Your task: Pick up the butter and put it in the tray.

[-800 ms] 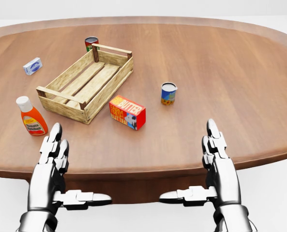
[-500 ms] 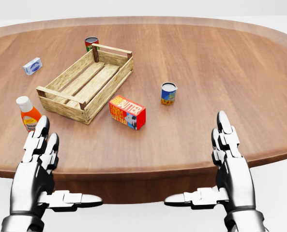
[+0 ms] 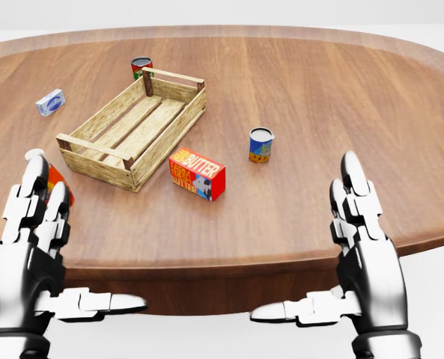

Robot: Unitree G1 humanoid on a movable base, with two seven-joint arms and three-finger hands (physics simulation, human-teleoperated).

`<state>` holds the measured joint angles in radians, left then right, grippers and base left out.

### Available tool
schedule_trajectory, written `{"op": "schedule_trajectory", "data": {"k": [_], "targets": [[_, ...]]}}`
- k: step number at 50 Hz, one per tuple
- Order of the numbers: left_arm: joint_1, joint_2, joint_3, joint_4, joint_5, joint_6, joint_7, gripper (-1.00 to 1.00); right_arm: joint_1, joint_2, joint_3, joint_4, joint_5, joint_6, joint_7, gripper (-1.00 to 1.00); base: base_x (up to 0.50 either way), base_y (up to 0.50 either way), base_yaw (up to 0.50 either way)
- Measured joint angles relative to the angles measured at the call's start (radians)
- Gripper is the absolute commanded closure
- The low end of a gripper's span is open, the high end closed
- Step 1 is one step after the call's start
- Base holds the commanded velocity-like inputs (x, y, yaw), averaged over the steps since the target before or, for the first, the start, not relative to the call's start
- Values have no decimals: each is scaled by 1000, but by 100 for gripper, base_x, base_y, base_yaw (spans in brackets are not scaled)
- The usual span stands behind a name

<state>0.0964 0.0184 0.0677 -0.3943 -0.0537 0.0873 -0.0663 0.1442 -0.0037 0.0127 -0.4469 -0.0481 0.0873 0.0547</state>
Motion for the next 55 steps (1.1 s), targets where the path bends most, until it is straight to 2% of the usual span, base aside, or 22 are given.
{"op": "schedule_trajectory", "data": {"k": [11, 21, 51, 55], "targets": [[66, -1, 46, -246, -50, 0, -44, -100, 96, 0, 62, -298, -52, 0, -13, -100, 0, 0, 0], [99, -6, 81, -374, -78, 0, -78, -100, 154, -12, 108, -472, -92, 0, -18, -100, 0, 5, 0], [111, -10, 112, -450, -99, 0, -99, -100, 186, -14, 126, -549, -97, 0, -23, -100, 0, 50, 0], [109, -9, 117, -454, -102, 0, -98, -100, 183, -11, 129, -547, -94, 0, -25, -100, 0, 8, 0]]}}
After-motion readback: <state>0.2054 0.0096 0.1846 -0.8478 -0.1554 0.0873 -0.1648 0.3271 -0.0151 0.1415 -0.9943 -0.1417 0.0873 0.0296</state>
